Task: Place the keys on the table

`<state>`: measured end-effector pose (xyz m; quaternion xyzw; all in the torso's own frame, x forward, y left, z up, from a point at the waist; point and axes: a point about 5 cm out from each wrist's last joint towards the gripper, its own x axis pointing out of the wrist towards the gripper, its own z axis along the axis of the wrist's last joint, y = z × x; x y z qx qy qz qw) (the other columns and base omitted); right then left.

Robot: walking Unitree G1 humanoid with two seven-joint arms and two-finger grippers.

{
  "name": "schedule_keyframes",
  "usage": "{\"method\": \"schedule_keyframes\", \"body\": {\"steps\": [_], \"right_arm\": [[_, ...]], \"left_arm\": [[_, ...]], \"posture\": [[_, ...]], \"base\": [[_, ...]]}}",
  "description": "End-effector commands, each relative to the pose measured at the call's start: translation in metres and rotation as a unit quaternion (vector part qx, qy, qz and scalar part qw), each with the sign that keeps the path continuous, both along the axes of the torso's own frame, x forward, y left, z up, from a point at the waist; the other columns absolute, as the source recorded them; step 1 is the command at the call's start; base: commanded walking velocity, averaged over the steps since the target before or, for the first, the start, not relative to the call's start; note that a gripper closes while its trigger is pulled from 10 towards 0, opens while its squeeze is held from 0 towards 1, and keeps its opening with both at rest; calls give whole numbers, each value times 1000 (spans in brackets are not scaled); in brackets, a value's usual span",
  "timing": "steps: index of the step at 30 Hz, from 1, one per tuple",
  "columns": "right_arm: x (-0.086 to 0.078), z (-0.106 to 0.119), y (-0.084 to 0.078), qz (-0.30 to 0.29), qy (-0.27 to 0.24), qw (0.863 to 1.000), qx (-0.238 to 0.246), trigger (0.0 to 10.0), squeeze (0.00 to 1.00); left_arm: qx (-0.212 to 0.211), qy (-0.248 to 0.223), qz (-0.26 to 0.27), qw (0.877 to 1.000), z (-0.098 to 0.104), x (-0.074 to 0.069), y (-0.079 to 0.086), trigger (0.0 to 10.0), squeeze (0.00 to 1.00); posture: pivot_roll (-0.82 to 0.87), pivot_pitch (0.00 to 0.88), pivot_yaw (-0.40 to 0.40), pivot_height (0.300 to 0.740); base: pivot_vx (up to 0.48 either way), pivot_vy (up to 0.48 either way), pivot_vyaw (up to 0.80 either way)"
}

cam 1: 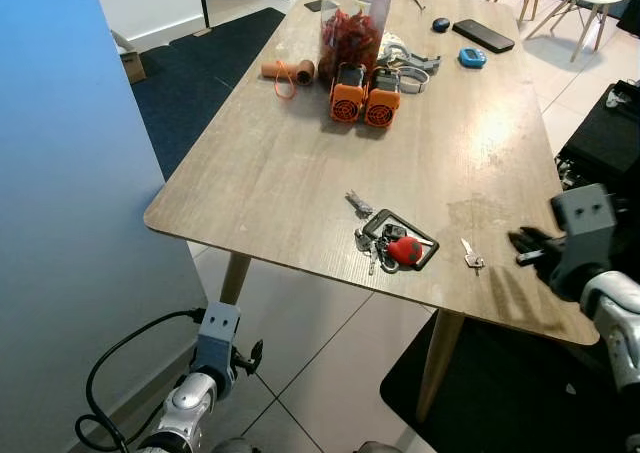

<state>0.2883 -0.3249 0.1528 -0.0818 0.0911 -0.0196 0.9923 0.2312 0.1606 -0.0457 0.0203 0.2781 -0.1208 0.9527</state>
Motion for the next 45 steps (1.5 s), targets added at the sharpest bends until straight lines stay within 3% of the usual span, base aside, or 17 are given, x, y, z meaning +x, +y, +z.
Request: {"method": "schedule_keyframes", "body": {"steps": [1,3,4,5,7,9,10,11,13,16,19,20,21,24,27,33,45], "right_arm": [[-8,3,-30,-107,-40,993,27,10000,0],[-13,3,-44,-155,-52,986,37,10000,0],[-36,-6,-78,-273,-75,955,84,10000,0],[-36,-6,-78,-273,-75,955,84,10000,0],[-59,-20,-100,-355,-85,923,124,10000,0],[-59,-20,-100,-355,-85,923,124,10000,0],[-100,-54,-117,-449,-67,874,172,10000,0],[-117,-68,-120,-479,-57,856,185,10000,0],[-132,-85,-119,-499,-34,846,186,10000,0],[-144,-104,-112,-502,4,846,181,10000,0],[-162,-144,-86,-487,89,851,176,10000,0],[-169,-185,-44,-431,183,865,180,10000,0],[-169,-185,-44,-431,183,865,180,10000,0],[-164,-224,23,-325,281,879,209,10000,0],[-159,-238,60,-276,315,879,230,10000,0],[-153,-247,94,-224,348,881,231,10000,0],[-144,-248,120,-181,341,887,255,10000,0]], "left_arm": [[7,11,2,1000,-3,-4,5,10000,0],[7,11,3,1000,-4,-5,5,10000,0],[8,12,5,1000,-4,-6,7,10000,0],[8,12,5,1000,-4,-6,7,10000,0],[8,13,6,1000,-5,-7,8,10000,0],[8,13,6,1000,-5,-7,8,10000,0],[9,14,9,1000,-5,-9,9,10000,0],[9,14,10,1000,-5,-9,10,10000,0],[9,13,11,1000,-5,-9,10,10000,0],[10,13,12,1000,-5,-9,11,10000,0],[11,14,12,1000,-5,-9,11,10000,0],[19,24,12,999,-7,-11,13,10000,0],[19,24,12,999,-7,-11,13,10000,0],[34,44,8,998,-11,-15,17,10000,0],[45,51,13,998,-12,-15,19,10000,0],[42,54,18,997,-12,-14,20,10000,0],[40,72,26,996,-12,-11,22,10000,0]], "posture": [[32,86,-23,740],[34,86,-25,740],[35,86,-26,740],[35,86,-26,740],[39,84,-30,740],[39,84,-30,740],[45,79,-34,740],[45,78,-34,740],[46,76,-34,740],[46,71,-34,740],[44,61,-30,740],[42,54,-22,740],[42,54,-22,740],[37,45,-12,740],[39,41,-6,740],[44,40,-7,740],[37,50,20,740]], "base": [[0,0,0],[0,0,0],[0,0,0],[0,0,0],[0,0,0],[0,0,0],[0,0,0],[0,0,0],[0,0,0],[0,0,0],[0,0,0],[0,0,0],[0,0,0],[0,0,0],[0,0,0],[0,0,0],[0,0,0]]}}
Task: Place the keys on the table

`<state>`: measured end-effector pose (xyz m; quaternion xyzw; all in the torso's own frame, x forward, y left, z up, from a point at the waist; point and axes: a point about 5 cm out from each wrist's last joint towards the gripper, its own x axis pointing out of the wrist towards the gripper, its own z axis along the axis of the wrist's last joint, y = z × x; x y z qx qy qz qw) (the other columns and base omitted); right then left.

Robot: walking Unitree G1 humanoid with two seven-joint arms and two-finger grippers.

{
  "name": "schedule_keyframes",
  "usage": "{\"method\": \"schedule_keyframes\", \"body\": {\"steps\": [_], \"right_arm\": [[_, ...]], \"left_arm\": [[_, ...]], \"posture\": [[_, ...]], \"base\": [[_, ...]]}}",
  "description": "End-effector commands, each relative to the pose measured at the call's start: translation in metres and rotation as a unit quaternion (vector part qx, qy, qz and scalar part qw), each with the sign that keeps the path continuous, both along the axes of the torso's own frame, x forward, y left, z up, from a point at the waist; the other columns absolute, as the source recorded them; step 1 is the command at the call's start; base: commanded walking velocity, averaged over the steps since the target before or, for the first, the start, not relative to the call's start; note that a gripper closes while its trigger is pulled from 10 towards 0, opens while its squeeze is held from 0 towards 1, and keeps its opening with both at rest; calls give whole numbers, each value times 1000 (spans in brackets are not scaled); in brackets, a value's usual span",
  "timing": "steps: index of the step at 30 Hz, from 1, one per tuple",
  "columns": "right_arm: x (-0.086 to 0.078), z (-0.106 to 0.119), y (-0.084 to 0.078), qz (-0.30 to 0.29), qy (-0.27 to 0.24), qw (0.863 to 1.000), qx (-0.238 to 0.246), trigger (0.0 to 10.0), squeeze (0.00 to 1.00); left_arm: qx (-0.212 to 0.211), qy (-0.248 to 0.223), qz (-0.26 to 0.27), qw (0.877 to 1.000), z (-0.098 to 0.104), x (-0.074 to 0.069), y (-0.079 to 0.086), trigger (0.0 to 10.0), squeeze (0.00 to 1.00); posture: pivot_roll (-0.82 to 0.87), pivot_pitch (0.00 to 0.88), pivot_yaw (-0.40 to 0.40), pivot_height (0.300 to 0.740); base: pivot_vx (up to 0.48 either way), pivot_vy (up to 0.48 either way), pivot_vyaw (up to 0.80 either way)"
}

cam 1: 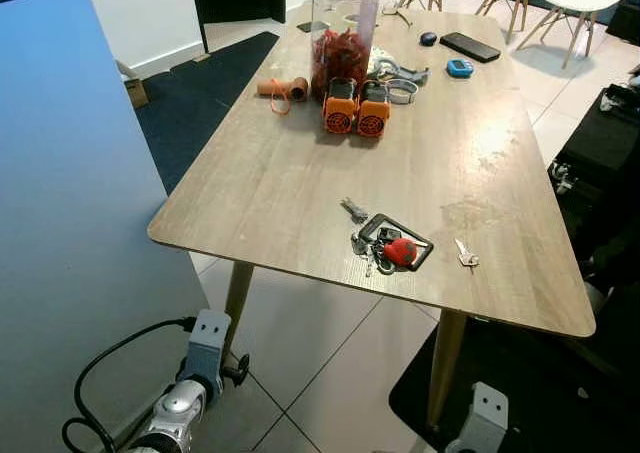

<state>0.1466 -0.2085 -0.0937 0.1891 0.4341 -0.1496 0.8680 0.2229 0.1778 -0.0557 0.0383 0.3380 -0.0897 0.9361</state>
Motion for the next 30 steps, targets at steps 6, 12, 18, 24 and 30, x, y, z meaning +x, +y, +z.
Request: {"method": "schedule_keyframes", "body": {"steps": [6,12,18,24,30], "right_arm": [[5,0,11,62,0,998,-27,10000,0],[7,1,13,64,-2,998,-23,10000,0],[7,0,14,81,2,996,-26,10000,0],[8,1,15,90,1,995,-29,10000,0],[10,1,16,93,0,995,-30,10000,0]], "left_arm": [[22,16,-8,1000,0,1,7,10000,0],[22,15,-8,1000,0,2,7,10000,0],[23,16,-7,1000,0,2,6,10000,0],[25,11,-5,1000,0,2,5,10000,0],[27,8,-3,1000,1,2,6,10000,0]], "posture": [[26,55,38,740],[25,57,40,740],[24,60,34,740],[24,64,32,740],[25,67,32,740]], "base": [[0,0,267],[0,0,800],[0,0,800],[0,0,800],[0,0,800]]}}
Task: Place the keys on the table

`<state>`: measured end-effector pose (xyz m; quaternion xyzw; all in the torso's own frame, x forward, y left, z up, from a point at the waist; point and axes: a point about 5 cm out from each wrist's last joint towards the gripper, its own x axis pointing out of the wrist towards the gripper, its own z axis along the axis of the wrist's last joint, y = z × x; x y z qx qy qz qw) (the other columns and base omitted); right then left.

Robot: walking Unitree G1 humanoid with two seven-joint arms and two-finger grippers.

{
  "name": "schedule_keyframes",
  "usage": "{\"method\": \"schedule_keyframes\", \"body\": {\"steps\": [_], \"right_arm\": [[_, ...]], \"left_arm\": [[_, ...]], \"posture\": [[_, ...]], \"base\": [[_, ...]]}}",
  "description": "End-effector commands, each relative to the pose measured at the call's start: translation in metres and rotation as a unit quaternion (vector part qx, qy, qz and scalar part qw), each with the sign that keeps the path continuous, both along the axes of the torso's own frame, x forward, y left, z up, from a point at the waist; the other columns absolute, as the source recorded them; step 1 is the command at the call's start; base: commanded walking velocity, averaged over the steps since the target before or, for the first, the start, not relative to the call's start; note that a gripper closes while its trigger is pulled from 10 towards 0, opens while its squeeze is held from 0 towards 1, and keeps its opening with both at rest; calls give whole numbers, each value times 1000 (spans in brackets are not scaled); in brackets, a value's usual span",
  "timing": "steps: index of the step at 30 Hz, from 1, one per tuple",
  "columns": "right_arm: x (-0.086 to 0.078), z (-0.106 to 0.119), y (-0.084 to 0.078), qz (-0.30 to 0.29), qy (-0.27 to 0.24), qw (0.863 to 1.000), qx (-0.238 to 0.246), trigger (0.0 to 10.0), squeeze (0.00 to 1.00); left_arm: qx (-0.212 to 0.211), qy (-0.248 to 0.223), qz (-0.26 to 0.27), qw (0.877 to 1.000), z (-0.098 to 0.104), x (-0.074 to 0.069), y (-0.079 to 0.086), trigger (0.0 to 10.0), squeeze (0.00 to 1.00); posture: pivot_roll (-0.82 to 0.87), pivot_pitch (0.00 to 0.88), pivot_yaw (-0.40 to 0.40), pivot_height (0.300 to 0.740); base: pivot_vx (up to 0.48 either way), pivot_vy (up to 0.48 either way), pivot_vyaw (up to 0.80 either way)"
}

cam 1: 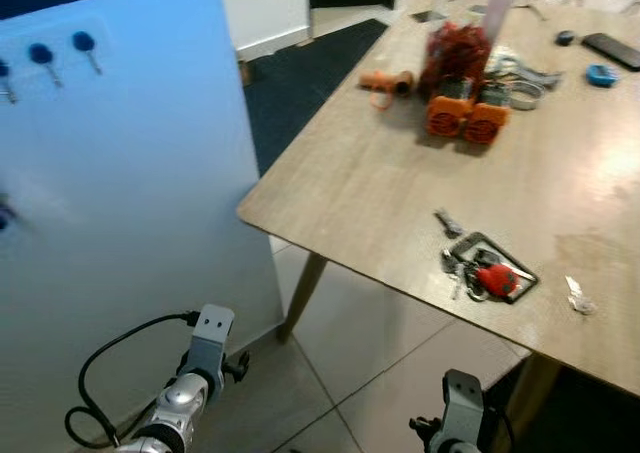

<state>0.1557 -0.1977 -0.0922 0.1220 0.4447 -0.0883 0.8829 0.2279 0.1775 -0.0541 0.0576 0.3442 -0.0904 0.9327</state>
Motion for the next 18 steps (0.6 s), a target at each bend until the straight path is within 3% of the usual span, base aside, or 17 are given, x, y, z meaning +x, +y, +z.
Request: {"method": "schedule_keyframes", "body": {"steps": [1,18], "right_arm": [[1,0,6,7,-1,1000,3,10000,0],[4,1,4,9,-4,1000,0,10000,0]], "left_arm": [[9,1,5,1000,-1,-2,6,10000,0],[2,-10,5,1000,2,1,2,10000,0]], "posture": [[25,67,31,740],[20,66,28,740]], "base": [[0,0,800],[0,0,800]]}}
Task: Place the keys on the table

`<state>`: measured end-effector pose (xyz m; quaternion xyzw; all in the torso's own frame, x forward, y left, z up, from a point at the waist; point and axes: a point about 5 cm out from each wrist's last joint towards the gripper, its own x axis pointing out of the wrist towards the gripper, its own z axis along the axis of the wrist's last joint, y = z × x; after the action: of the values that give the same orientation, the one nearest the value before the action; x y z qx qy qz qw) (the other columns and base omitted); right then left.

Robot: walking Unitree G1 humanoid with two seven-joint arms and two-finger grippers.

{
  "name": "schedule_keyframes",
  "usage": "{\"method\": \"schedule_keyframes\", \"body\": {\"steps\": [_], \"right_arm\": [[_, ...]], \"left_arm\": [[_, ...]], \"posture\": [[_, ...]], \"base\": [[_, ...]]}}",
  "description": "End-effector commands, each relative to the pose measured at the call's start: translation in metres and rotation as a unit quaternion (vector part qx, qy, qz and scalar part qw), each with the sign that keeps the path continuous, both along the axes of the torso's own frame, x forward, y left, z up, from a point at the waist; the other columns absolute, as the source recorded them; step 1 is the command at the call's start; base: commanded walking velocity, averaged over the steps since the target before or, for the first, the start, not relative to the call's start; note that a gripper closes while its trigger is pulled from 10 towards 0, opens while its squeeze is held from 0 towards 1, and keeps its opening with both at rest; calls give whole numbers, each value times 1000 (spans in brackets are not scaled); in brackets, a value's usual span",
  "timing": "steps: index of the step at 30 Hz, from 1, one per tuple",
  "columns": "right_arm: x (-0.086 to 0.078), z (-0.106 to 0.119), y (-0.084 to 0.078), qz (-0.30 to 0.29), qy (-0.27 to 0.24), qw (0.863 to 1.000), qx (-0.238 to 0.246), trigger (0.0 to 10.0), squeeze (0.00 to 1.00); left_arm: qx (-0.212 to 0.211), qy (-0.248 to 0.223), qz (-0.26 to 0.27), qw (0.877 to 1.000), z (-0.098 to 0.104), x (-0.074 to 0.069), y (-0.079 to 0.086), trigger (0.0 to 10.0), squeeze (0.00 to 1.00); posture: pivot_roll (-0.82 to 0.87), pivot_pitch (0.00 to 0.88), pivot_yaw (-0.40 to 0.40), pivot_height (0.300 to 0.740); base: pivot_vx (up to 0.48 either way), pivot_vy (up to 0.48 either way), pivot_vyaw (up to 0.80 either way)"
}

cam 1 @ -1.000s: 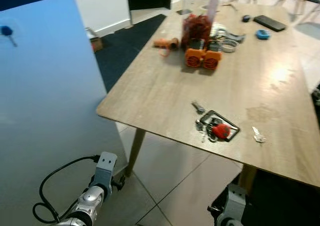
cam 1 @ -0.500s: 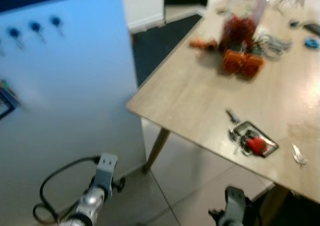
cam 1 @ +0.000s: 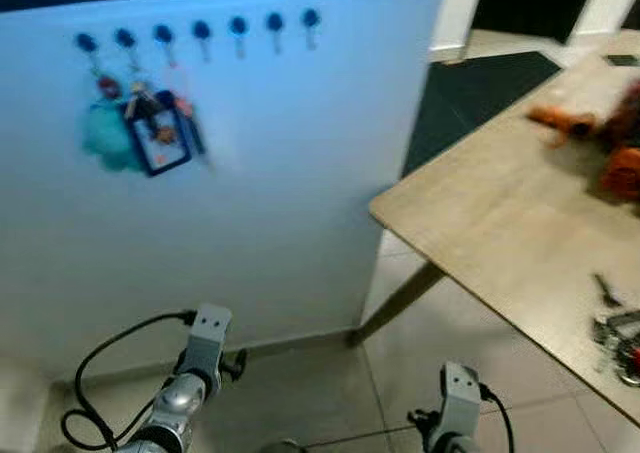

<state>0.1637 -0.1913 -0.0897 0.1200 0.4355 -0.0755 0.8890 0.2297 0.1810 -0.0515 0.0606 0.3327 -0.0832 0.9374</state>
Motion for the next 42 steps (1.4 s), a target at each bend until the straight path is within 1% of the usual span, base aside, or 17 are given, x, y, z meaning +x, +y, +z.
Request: {"method": "schedule_keyframes", "body": {"steps": [1,7,9,12,15,23,32,36,38,40,42], "right_arm": [[-4,-2,-3,-2,8,1000,-3,10000,0],[-5,-2,-3,-5,9,1000,-3,10000,0],[-7,-2,-5,-32,7,999,1,10000,0],[-7,-2,-7,-41,6,999,1,10000,0],[-8,-2,-7,-36,6,999,0,10000,0],[-9,-3,-8,-39,6,999,-2,10000,0],[-8,-2,-8,-41,5,999,-2,10000,0],[-8,-2,-8,-41,4,999,-1,10000,0],[-8,-2,-9,-42,4,999,-1,10000,0],[-9,-2,-9,-42,5,999,-1,10000,0],[-9,-2,-9,-42,5,999,-1,10000,0]], "left_arm": [[-3,2,0,1000,-1,-1,-2,10000,0],[-4,-1,-8,1000,0,0,-4,10000,0],[-2,-3,-16,1000,0,0,-5,10000,0],[2,-5,-24,1000,1,1,-6,10000,0],[5,-6,-33,999,1,0,-6,10000,0],[-3,-1,-31,1000,-1,-2,-7,10000,0],[-6,0,-29,1000,-1,-2,-7,10000,0],[-5,-12,-30,999,1,0,-8,10000,0],[-8,-17,-23,1000,2,1,-7,10000,0],[-1,-25,-39,999,4,3,-9,10000,0],[4,-26,-51,998,4,3,-10,10000,0]], "posture": [[20,66,28,740],[20,69,28,740],[21,71,27,740],[21,71,27,740],[21,74,26,740],[20,76,23,740],[17,76,23,740],[18,78,24,740],[18,78,24,740],[19,77,24,740],[20,75,23,740]], "base": [[0,0,800],[0,0,800],[0,0,0],[0,0,0],[0,0,0],[0,0,0],[0,459,0],[0,0,0],[0,0,0],[0,0,0],[0,-480,0]]}}
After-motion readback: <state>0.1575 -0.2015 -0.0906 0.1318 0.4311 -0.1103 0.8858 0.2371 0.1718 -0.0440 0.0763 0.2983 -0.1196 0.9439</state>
